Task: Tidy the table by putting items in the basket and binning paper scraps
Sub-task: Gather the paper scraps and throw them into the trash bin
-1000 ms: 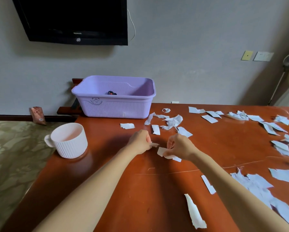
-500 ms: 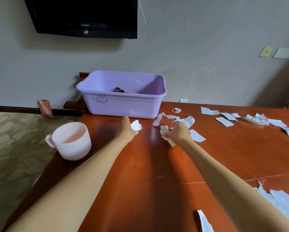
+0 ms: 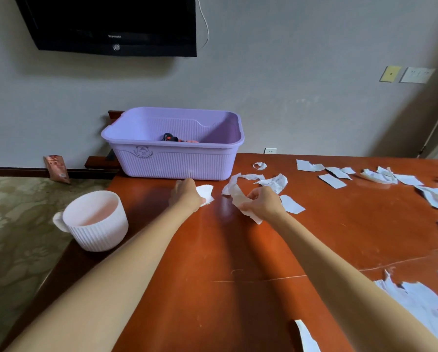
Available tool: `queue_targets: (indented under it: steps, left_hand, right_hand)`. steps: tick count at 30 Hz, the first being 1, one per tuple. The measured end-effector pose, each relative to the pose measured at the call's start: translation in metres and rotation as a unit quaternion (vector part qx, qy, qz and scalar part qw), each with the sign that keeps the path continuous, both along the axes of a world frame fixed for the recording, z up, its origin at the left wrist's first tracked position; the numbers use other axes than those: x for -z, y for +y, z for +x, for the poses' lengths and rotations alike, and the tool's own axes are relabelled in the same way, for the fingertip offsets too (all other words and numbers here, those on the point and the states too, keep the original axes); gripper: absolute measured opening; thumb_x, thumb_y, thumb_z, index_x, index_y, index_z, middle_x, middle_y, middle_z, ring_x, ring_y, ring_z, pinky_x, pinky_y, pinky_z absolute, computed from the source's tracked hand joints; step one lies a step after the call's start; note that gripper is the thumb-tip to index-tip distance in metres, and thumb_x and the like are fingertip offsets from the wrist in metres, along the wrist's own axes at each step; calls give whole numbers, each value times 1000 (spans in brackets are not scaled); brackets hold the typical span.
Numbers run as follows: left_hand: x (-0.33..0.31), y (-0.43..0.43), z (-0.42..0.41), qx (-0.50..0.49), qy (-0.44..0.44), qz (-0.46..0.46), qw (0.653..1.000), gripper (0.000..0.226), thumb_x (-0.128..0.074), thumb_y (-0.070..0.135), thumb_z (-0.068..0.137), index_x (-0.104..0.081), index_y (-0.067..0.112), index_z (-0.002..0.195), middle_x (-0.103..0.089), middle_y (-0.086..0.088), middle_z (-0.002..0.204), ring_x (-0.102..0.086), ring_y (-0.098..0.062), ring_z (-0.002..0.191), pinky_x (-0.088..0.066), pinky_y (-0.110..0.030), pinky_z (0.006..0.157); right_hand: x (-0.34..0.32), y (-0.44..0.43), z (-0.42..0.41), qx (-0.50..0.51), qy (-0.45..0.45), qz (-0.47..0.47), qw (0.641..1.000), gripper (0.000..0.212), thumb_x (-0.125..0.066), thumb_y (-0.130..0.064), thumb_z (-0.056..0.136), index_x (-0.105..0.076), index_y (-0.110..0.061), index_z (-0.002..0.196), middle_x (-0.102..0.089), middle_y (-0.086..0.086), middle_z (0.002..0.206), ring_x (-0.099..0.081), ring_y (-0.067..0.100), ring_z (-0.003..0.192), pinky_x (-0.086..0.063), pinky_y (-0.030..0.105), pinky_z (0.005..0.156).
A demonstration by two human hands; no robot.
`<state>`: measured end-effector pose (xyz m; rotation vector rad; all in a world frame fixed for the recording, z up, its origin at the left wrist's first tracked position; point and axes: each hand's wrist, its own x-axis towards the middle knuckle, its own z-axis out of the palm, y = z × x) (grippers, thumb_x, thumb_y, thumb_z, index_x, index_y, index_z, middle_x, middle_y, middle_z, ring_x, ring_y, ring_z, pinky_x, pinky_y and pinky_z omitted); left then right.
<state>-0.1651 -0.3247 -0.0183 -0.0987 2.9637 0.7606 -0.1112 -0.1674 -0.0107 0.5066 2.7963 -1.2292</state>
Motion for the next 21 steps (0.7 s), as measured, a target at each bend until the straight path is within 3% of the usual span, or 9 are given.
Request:
queue_targets:
  steps: [3,5,8,13,16,21]
  left_hand:
    - [-2,10,7,35,16,-9,999,38,-58,26,92,-52,4,123,-43,-14,135,-52,-31,118,-46,-34,92]
    - [-5,17,10,56,21,-7,998,35,-55,25,93,-52,4,122,-44,-14,134,-52,-30,117,-46,-33,89]
    - [-8,31,9,89,36,9,995,35,-59,23,91,-56,3,118,-55,-15,125,-57,-31,110,-49,-36,84]
    - [-9,56,5,134,53,17,989,39,-56,22,93,-52,2,126,-49,-14,127,-52,-30,114,-46,-36,88]
    - [-5,66,1,153,67,-13,986,42,-54,22,94,-49,4,132,-45,-13,131,-43,-28,122,-41,-33,97]
    - [4,71,1,177,67,-13,982,45,-51,20,96,-41,7,138,-47,-11,136,-45,-26,126,-42,-34,100]
  right_hand:
    - [-5,8,9,37,61,-50,996,29,-64,-32,83,-55,-9,68,-53,-2,58,-50,13,58,-36,18,51]
    - [-8,16,14,75,99,-69,990,33,-63,-39,82,-57,-8,70,-59,1,66,-53,15,64,-38,20,54]
    - [-7,26,14,86,132,-42,987,27,-67,-29,81,-58,-6,72,-57,0,80,-51,13,68,-37,21,53]
    - [0,37,4,92,87,-86,988,31,-65,-31,84,-53,-10,65,-54,-5,60,-50,14,61,-37,20,50]
    - [3,44,-4,94,81,-95,988,21,-68,-24,82,-60,-5,78,-54,-3,63,-51,13,61,-38,21,51]
    - [7,47,-2,82,87,-100,988,22,-68,-19,80,-54,-8,67,-52,-2,62,-46,10,55,-34,18,45]
